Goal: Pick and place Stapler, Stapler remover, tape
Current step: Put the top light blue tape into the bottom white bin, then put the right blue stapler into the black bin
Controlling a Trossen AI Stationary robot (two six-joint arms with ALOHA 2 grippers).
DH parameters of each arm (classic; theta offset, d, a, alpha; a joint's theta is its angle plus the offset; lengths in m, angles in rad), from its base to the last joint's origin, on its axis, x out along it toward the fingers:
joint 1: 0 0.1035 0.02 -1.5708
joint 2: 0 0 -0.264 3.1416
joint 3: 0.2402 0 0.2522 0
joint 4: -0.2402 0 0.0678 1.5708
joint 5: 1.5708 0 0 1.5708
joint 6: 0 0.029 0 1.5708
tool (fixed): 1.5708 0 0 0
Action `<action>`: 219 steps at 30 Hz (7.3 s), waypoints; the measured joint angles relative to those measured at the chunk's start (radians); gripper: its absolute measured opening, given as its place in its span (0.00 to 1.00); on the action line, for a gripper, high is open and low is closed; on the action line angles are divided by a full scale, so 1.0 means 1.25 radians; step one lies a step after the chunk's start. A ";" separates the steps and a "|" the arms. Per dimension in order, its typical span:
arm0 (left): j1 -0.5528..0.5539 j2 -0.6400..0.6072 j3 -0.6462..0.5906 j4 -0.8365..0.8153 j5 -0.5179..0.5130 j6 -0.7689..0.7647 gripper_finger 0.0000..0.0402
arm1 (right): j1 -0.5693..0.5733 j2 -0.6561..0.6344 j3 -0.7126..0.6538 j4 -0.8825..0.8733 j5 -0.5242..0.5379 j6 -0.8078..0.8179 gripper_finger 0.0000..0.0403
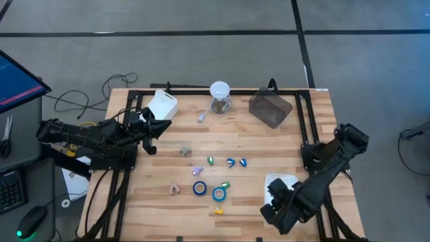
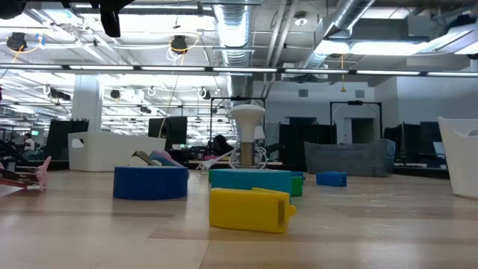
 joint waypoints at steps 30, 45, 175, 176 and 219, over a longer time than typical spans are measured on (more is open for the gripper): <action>0.000 0.000 0.000 0.000 0.000 0.000 0.02 | -0.020 0.238 0.000 0.024 -0.006 0.016 0.16; 0.000 0.000 0.000 0.000 0.000 0.000 0.02 | -0.044 0.148 0.024 -0.025 0.016 -0.096 0.35; 0.000 0.000 0.000 -0.001 0.000 -0.018 0.02 | -0.599 0.295 0.002 0.210 -0.175 -0.944 0.14; 0.000 0.000 0.000 -0.001 0.000 -0.018 0.02 | -0.598 0.294 0.002 0.210 -0.173 -0.951 0.11; 0.000 0.000 0.000 0.000 0.000 -0.018 0.02 | -0.735 0.264 0.421 -0.198 0.093 -1.205 0.12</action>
